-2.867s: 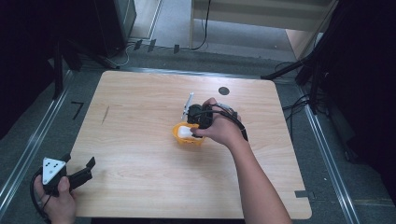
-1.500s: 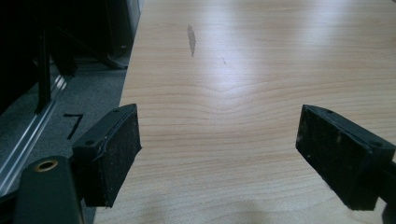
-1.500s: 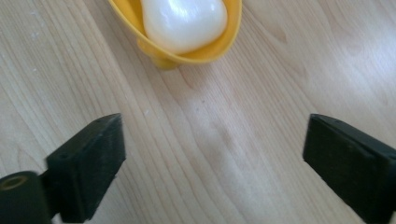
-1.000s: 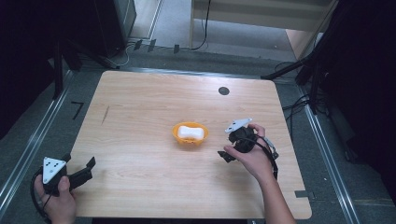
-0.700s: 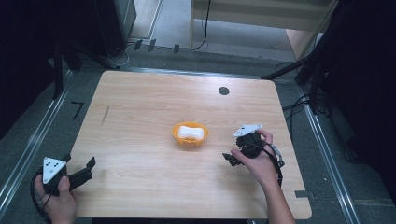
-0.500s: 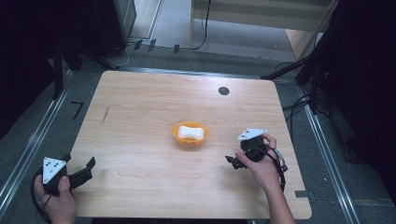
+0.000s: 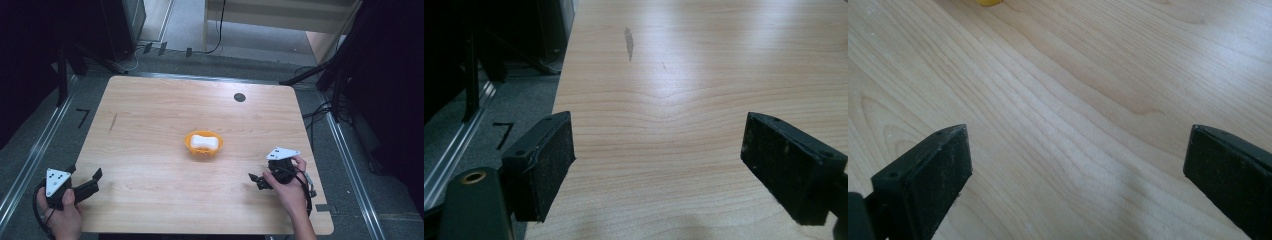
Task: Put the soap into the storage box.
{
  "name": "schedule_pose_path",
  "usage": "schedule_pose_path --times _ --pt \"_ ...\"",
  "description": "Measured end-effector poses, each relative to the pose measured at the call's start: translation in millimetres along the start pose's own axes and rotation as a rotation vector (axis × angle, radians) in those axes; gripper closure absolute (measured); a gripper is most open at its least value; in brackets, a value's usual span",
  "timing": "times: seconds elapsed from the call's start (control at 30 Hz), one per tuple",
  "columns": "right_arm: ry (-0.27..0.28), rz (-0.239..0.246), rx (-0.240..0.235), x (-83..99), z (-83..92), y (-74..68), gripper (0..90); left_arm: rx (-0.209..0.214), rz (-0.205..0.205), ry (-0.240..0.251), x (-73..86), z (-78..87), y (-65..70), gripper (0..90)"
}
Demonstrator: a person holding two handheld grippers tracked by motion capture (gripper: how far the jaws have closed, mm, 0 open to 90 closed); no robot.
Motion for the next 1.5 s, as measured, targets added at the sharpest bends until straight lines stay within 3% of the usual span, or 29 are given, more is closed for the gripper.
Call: schedule_pose_path --times 0.33,0.83,1.37,1.5 --pt "0.052 -0.061 0.022 25.4 13.2 -2.7 0.0 0.000 0.001 0.002 0.0 0.0 0.1 14.4" --pt "0.118 -0.132 0.097 63.6 43.8 1.6 0.0 -0.007 0.006 0.006 -0.3 0.7 -0.6 14.4" --pt "0.205 -0.271 0.196 115.4 88.5 14.2 0.0 -0.008 0.009 0.001 -0.3 0.1 -1.0 14.3" --pt "0.235 -0.305 0.199 123.7 92.1 15.3 0.0 -0.008 0.017 0.003 -0.6 0.1 -1.6 14.4"
Point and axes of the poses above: each handheld gripper's, and its own axes: z roughly backward along the jaws, x roughly out of its underside, y roughly to its right, the point moved 6 cm from there along -z, roughly forward along the jaws, and after that the axes turned 15 degrees about z, right-handed, at the moved point
